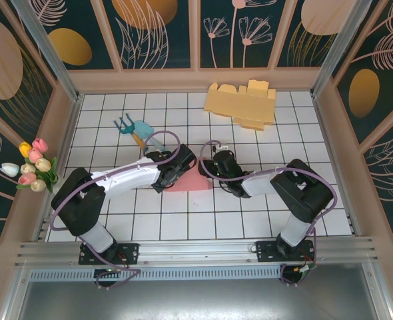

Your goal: Fold the paper box

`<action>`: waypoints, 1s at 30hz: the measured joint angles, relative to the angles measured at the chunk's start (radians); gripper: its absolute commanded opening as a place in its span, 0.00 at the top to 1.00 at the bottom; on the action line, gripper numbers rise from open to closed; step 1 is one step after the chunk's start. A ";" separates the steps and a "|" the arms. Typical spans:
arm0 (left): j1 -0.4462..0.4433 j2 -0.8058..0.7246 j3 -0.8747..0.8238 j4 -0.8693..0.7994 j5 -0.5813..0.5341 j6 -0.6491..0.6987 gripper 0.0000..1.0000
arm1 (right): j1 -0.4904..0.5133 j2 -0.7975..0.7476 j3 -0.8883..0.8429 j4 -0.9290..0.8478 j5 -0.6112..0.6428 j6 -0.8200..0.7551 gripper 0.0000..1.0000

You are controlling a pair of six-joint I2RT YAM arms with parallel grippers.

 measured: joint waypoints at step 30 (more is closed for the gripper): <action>0.002 0.037 -0.061 0.120 0.143 -0.015 0.04 | -0.002 0.003 0.000 0.005 -0.007 0.001 0.43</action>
